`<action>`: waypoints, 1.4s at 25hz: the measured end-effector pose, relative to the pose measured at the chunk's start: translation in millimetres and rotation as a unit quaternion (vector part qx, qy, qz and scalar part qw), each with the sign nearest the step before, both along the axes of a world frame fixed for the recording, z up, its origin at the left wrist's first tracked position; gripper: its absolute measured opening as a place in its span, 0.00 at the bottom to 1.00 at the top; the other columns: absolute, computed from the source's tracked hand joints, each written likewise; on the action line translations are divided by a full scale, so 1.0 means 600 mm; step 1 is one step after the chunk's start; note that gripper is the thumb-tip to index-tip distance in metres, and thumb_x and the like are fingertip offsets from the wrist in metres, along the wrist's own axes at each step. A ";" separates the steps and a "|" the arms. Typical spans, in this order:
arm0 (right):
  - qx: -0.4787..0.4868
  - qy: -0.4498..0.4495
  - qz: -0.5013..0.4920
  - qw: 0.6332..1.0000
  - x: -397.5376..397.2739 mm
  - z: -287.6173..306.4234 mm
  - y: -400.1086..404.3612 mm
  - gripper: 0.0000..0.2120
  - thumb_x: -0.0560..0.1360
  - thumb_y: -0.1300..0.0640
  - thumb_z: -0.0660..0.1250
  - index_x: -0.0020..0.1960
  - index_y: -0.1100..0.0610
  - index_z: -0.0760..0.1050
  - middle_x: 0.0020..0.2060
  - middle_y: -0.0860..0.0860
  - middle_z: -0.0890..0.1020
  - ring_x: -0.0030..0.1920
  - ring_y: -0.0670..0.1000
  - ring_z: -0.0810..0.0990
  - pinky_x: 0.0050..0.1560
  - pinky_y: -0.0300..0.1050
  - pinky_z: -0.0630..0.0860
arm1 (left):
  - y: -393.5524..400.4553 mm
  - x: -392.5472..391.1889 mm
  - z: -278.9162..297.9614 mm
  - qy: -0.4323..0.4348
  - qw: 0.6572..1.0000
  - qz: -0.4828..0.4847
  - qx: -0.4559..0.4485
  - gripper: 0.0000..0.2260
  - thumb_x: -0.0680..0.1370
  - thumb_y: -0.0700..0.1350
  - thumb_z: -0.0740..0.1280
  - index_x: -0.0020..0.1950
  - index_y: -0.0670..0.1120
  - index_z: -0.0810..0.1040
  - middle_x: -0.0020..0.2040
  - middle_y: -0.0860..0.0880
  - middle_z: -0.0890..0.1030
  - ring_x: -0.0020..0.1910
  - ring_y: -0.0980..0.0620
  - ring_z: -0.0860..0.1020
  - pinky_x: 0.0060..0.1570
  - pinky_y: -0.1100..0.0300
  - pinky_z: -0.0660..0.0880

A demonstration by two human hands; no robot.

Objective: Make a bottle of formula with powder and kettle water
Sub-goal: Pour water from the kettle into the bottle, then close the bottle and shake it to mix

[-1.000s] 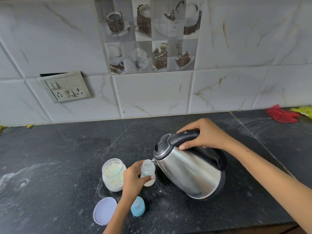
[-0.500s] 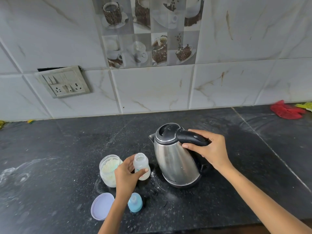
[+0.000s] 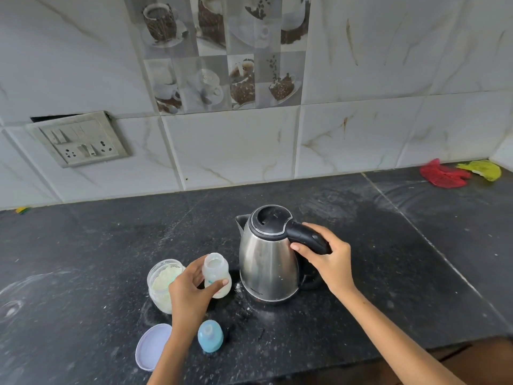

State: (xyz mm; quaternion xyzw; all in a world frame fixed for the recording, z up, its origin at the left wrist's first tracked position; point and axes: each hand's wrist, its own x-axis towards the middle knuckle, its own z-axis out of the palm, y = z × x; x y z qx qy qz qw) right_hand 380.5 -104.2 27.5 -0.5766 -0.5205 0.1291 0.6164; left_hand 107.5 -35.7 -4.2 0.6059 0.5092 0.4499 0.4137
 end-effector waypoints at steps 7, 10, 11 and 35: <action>0.091 -0.269 -0.116 0.952 -0.051 0.029 -0.026 0.18 0.75 0.56 0.74 0.62 0.60 0.77 0.60 0.55 0.78 0.61 0.51 0.76 0.64 0.45 0.72 | -0.029 -0.034 0.029 -0.028 0.998 -0.042 0.028 0.26 0.63 0.34 0.79 0.57 0.49 0.79 0.50 0.58 0.83 0.50 0.67 0.81 0.49 0.77 0.74; 0.114 -0.273 -0.055 0.954 -0.134 0.008 -0.039 0.10 0.76 0.59 0.71 0.56 0.59 0.79 0.56 0.54 0.80 0.58 0.51 0.78 0.61 0.47 0.74 | -0.056 -0.068 0.040 -0.029 0.998 -0.044 0.038 0.25 0.62 0.36 0.80 0.56 0.51 0.80 0.47 0.60 0.84 0.50 0.67 0.81 0.49 0.77 0.74; 0.095 -0.273 -0.027 0.957 -0.162 -0.009 -0.044 0.09 0.76 0.59 0.71 0.55 0.59 0.80 0.55 0.53 0.80 0.57 0.51 0.79 0.59 0.46 0.75 | -0.063 -0.082 0.040 -0.024 0.998 -0.042 0.042 0.25 0.62 0.38 0.80 0.55 0.53 0.80 0.47 0.60 0.85 0.50 0.66 0.81 0.49 0.76 0.74; -0.217 0.009 0.038 0.975 -0.209 -0.126 -0.093 0.23 0.71 0.63 0.77 0.58 0.46 0.71 0.56 0.45 0.78 0.57 0.48 0.80 0.50 0.35 0.80 | -0.096 -0.086 -0.111 -0.055 0.994 -0.090 -0.034 0.32 0.62 0.40 0.81 0.62 0.55 0.75 0.58 0.57 0.82 0.57 0.62 0.79 0.57 0.69 0.75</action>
